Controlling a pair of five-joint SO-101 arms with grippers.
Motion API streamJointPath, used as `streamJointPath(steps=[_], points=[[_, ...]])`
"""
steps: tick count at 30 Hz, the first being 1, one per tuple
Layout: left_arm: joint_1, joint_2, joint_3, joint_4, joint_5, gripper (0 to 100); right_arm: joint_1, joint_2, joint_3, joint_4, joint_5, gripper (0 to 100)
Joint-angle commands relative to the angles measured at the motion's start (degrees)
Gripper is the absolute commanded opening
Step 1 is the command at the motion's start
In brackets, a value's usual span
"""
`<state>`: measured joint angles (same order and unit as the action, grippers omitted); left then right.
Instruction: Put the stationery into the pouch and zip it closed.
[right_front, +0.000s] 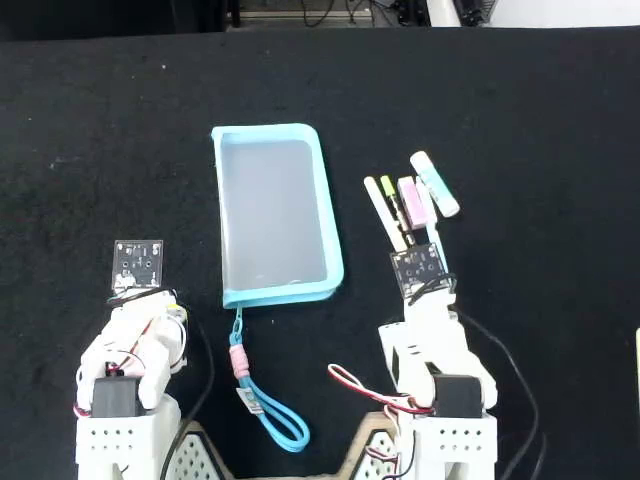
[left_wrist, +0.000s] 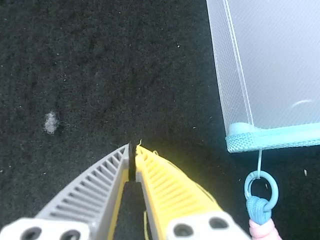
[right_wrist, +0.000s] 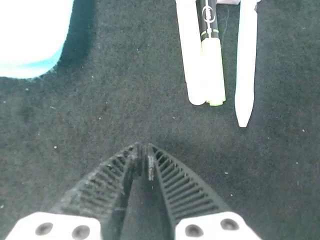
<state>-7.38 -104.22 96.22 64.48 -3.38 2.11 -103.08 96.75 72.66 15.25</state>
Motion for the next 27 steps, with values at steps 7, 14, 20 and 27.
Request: streamJointPath(steps=[7, 14, 20, 27], points=[[0.57, 0.0, 1.19, 0.18, 0.44, 3, -0.44, -1.98, -0.04, 0.44, -0.44, 1.1], [0.84, 0.0, 1.19, 0.18, 0.44, 3, -0.79, -1.98, -0.04, 0.44, -0.44, 1.1], [0.84, 0.0, 1.19, 0.18, 0.53, 3, -0.79, -1.98, -0.04, -0.88, -0.7, 1.1], [0.75, 0.09, 1.19, 0.26, 0.35, 3, -0.79, -1.98, -0.04, -15.3, -0.35, 1.1]])
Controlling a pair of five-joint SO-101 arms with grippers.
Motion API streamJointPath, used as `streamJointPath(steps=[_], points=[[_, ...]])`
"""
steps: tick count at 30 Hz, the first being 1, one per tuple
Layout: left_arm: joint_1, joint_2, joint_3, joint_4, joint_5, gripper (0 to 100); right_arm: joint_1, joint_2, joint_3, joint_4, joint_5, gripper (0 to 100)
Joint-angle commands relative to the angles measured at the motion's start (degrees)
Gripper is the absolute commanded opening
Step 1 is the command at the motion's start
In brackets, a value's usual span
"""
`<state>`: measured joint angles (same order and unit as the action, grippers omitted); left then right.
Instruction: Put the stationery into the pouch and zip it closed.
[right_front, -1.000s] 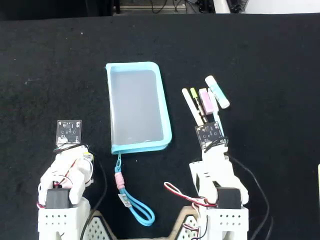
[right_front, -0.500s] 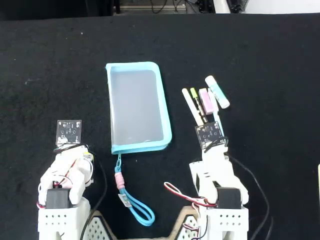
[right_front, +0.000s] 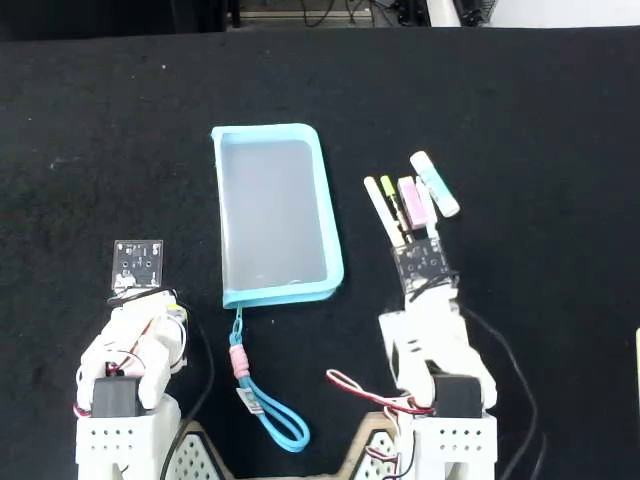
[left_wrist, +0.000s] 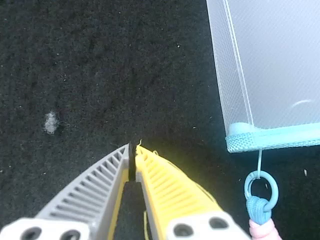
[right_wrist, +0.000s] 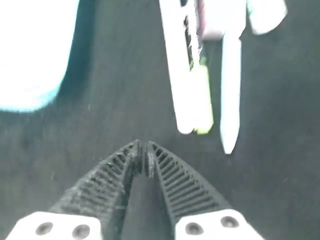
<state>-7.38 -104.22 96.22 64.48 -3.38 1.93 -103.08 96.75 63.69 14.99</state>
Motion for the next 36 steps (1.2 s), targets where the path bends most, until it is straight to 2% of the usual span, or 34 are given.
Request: streamJointPath(steps=[1, 4, 9, 13, 18, 20, 25, 32, 36], points=[[0.48, 0.09, 1.19, 1.23, 0.26, 3, -0.62, -1.98, -0.04, -7.82, -0.26, 1.1], [0.4, -0.09, 1.19, 5.71, 0.18, 3, -1.93, -1.98, -0.04, -10.46, -0.18, 1.1], [0.22, -0.18, 1.19, 5.8, 0.09, 3, -4.13, -1.98, -0.04, -12.13, -0.09, 1.1], [-0.66, -0.18, 1.19, -1.14, 0.09, 3, -4.31, -1.98, -1.63, -16.09, -0.09, 1.1], [-8.13, -0.26, 1.19, -4.31, 0.0, 3, -5.63, -1.98, -7.43, -16.88, -0.18, 1.1], [-10.33, -0.18, 1.19, -6.24, -2.11, 3, -7.38, -1.98, -8.04, -17.05, -0.09, 1.1], [-12.62, 0.0, 1.19, -6.86, -11.78, 3, -17.32, -1.98, -8.66, -17.05, -0.09, 1.2], [-12.7, 0.0, 1.19, -6.86, -11.96, 3, -33.76, -1.36, -16.04, -15.3, 6.33, 1.2], [-12.88, 0.0, 1.19, -6.86, -11.96, 3, -35.43, -1.27, -21.67, -15.21, 6.59, 1.2]])
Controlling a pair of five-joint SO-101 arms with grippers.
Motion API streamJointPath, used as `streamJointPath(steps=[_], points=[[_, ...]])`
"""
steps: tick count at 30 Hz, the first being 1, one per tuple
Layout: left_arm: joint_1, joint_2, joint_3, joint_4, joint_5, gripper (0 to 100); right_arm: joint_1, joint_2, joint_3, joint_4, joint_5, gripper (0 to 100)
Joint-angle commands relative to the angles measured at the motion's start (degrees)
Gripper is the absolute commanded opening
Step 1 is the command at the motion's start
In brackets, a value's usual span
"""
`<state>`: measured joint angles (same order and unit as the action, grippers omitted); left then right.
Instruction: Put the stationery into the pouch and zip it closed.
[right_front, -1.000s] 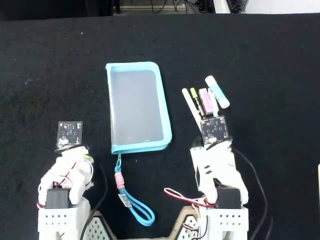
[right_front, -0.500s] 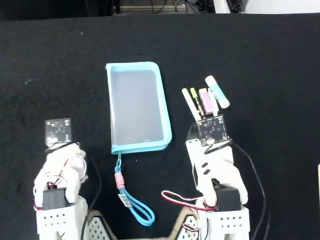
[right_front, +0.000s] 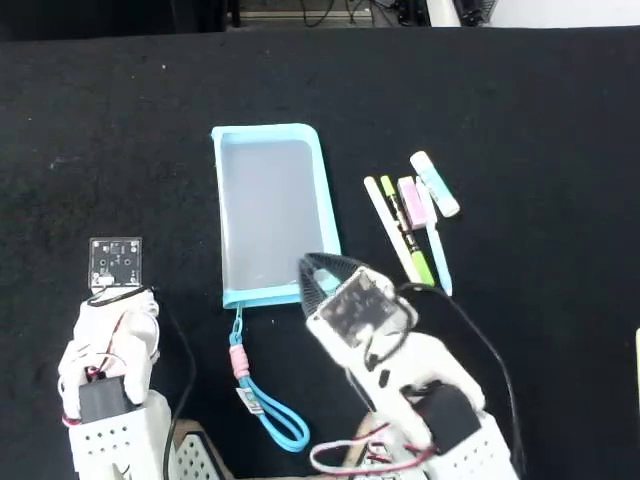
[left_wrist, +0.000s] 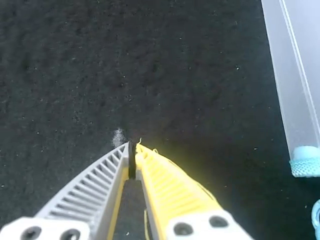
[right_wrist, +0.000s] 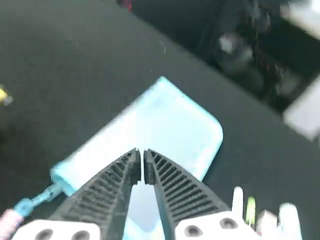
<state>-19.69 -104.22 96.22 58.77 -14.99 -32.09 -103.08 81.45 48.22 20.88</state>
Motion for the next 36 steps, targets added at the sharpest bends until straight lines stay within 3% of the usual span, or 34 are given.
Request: streamJointPath(steps=[1, 5, 9, 13, 18, 22, 28, 31, 36], points=[[-0.57, 0.0, 1.19, -1.14, -0.35, 3, -1.41, -0.84, -7.78, 0.88, 0.7, 1.2], [-1.01, -0.09, 1.19, -1.49, -0.35, 3, -1.49, 5.05, -13.85, 2.64, 0.7, 1.2], [-7.43, -0.18, 0.92, -4.31, -0.09, 3, -2.73, 16.57, -18.68, 3.08, -2.37, 1.2], [-13.49, -0.18, 1.1, -8.09, 7.21, 3, -11.6, 30.29, -17.71, 4.31, -4.48, 1.2], [-14.2, -0.18, 1.1, -8.44, 10.55, 3, -18.37, 43.47, -16.4, 3.6, -5.1, 1.2], [-14.2, -0.18, 1.1, -8.53, 10.55, 3, -18.73, 52.09, -15.6, -0.26, -14.07, 2.2], [-13.93, -0.18, 1.1, -8.53, 10.55, 3, -18.73, 63.52, -17.89, -1.23, -22.68, 23.5], [-13.85, -0.18, 1.1, -8.44, 10.55, 3, -19.78, 66.95, -20.53, -1.23, -30.33, 24.7], [-13.85, -0.18, 1.1, -8.26, 10.55, 3, -27.69, 70.55, -23.69, -1.49, -41.85, 24.7]])
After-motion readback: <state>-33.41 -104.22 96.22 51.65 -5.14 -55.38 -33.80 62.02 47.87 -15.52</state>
